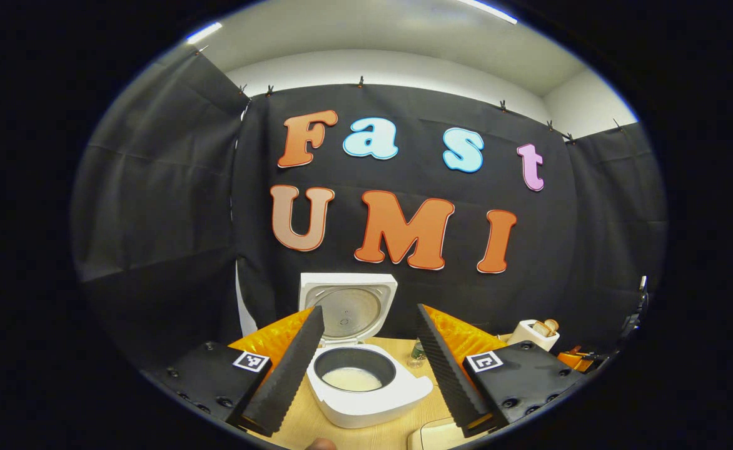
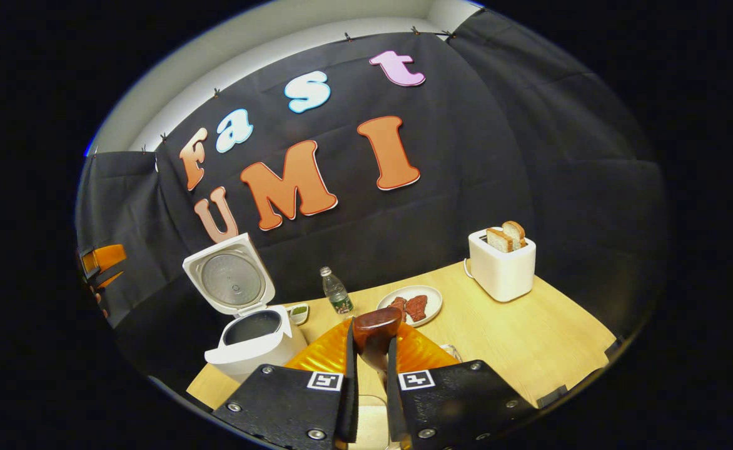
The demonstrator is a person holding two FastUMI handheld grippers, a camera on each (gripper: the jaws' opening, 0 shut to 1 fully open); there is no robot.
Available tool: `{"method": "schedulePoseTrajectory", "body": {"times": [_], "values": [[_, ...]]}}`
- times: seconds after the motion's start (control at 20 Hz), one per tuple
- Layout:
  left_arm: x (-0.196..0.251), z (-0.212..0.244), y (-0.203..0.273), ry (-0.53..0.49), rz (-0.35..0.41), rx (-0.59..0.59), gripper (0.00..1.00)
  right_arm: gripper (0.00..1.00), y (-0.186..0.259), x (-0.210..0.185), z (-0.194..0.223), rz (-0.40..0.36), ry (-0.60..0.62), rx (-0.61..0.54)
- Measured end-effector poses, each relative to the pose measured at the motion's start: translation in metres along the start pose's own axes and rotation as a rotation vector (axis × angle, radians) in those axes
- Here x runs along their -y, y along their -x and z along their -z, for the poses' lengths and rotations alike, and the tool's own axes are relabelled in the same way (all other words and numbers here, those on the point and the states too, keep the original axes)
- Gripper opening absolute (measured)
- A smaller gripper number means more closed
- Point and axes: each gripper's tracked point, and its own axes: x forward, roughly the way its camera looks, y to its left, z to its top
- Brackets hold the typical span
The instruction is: Close the left gripper, press the button to open the rice cooker; take a wooden spoon from the chopstick holder with the right hand, scoop a spoonful of rice and pour it into the rice cooker, then put the wooden spoon back into the chopstick holder.
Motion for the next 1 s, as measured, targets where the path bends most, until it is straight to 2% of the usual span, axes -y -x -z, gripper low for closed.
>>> {"method": "schedulePoseTrajectory", "body": {"times": [0.3,0.6,0.8,1.0], "values": [[0.004,0.004,-0.001,0.011,0.02,-0.005,0.98,0.18,0.006,-0.046,0.043,-0.05,0.004,-0.048],[-0.006,0.024,0.0,-0.013,0.021,-0.065,0.98,0.18,-0.021,-0.046,0.102,0.009,0.1,-0.113],[-0.013,0.035,0.003,0.0,0.008,-0.088,0.98,0.18,-0.029,-0.051,0.127,0.015,0.228,-0.094],[-0.017,0.042,0.004,0.007,0.002,-0.101,0.99,0.18,-0.027,-0.053,0.154,-0.024,0.18,-0.104]]}}
